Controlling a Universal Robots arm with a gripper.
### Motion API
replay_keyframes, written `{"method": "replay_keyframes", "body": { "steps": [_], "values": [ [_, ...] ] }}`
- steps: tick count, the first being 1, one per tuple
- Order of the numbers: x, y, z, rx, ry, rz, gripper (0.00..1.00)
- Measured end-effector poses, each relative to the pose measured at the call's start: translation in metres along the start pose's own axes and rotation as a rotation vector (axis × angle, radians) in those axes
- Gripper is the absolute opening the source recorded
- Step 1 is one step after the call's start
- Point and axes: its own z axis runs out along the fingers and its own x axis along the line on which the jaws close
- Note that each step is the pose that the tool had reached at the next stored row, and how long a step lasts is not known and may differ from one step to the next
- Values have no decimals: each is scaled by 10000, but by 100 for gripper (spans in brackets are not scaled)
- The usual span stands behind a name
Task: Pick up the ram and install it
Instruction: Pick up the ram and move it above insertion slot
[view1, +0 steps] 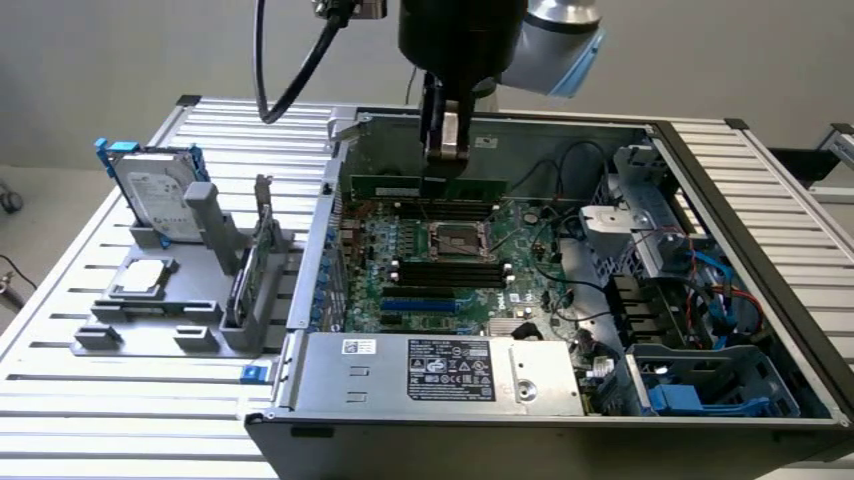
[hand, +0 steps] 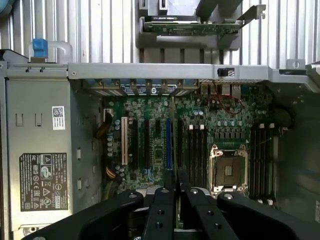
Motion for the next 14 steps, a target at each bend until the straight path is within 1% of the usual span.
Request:
{"method": "replay_keyframes", "body": {
  "steps": [6, 14],
  "values": [
    [-70, -128, 107, -4, 1, 5, 14],
    [-161, -215, 254, -11, -2, 45, 14]
  ]
}}
